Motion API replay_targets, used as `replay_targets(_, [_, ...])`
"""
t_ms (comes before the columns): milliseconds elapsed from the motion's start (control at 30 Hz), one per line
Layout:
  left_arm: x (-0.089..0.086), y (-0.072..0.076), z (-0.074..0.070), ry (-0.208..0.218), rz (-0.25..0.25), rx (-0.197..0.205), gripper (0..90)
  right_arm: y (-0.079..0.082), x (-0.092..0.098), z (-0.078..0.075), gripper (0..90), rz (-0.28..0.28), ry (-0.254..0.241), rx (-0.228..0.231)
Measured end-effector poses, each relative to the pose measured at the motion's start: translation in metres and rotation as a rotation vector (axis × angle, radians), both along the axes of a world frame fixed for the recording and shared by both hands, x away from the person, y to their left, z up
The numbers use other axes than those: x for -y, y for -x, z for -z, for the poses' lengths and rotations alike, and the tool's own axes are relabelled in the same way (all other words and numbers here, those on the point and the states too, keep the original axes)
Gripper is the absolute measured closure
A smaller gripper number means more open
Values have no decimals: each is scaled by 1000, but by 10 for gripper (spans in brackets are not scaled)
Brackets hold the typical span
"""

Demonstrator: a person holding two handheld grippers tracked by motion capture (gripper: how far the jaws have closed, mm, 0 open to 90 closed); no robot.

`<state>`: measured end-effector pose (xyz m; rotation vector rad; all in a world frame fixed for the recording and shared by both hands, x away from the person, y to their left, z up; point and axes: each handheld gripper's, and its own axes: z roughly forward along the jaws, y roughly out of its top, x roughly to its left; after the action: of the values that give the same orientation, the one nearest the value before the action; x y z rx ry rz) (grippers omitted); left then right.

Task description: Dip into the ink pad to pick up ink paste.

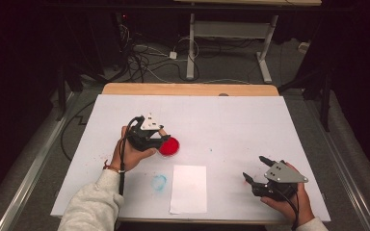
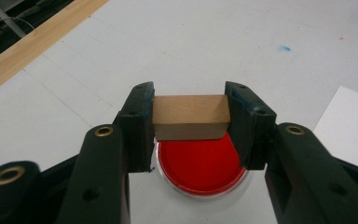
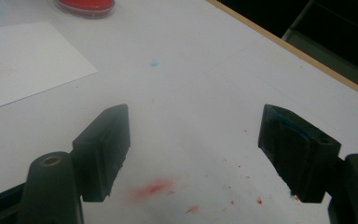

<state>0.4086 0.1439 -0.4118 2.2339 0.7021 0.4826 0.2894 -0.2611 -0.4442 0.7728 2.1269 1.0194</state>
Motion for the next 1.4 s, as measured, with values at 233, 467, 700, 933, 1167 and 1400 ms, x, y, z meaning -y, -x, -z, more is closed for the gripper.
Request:
replay_targets(233, [8,-4,13,-30,20,-32,539,0,-1,1,257,-3,2,-6])
replay_targets(467, [14,-11,33,-77,28,-83,539,0,-1,2,257,-7,7,-12])
replay_targets(700, [14,-14,45,-88,30,-113,539,0,-1,2,257,-7,9,-11])
replay_targets(933, [13,-15,48,-73,29,-123,540,0,-1,2,257,-5,14,-8])
replay_targets(1167, [13,-16,48,-79,32,-128,540,0,0,1,258,2,14,-1])
replay_targets(1400, [10,-17,49,-62,37,-138,539,-1,1,0,258,8,13,0])
